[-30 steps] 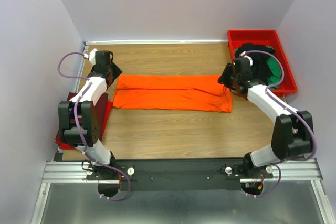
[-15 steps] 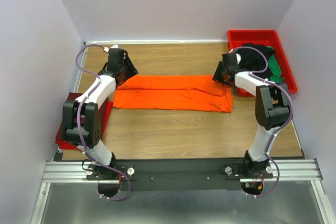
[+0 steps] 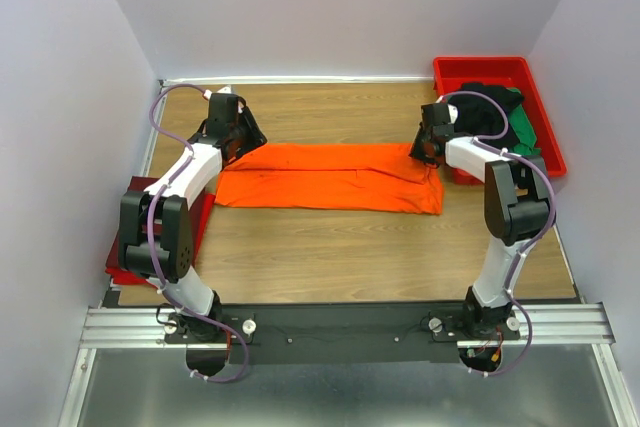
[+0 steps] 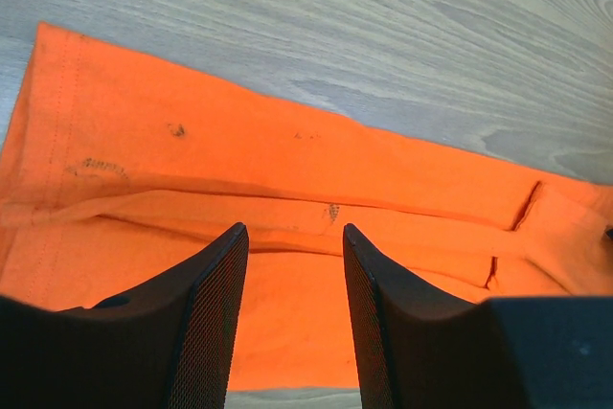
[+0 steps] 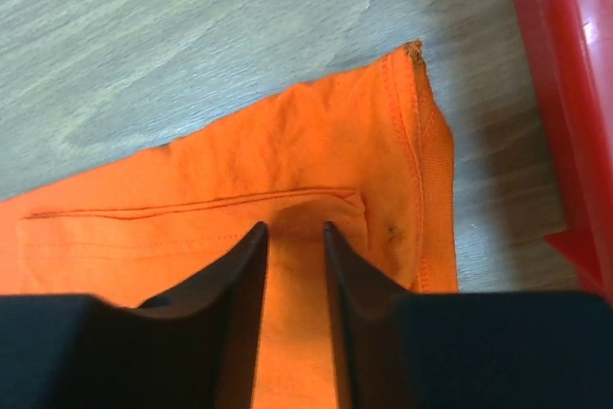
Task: Fold and stack the t-shirts
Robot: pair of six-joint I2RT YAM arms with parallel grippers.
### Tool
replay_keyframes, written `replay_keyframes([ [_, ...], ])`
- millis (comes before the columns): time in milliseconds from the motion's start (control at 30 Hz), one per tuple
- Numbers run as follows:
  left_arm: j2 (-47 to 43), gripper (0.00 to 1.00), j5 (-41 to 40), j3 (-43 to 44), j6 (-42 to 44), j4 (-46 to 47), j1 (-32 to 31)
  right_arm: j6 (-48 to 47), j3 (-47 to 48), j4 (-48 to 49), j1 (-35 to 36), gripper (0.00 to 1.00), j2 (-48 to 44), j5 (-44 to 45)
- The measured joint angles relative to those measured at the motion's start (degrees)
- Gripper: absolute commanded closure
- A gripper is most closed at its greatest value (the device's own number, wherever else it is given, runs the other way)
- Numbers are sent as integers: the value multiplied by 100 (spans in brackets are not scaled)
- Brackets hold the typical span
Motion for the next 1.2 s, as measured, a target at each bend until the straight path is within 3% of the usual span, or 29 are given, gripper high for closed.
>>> replay_keyframes([
  [133, 0, 48, 9, 0, 4, 0, 0, 37, -2, 2, 0, 85, 0, -92],
  [200, 0, 48, 11, -2, 4, 0, 0, 50, -7, 4, 0, 86, 0, -155],
  [600, 0, 48, 81, 0, 4, 2, 0, 59, -85, 26, 0, 49, -17, -321],
  [1200, 0, 48, 94, -2, 4, 2, -44, 61, -173, 52, 7, 50, -186, 328],
])
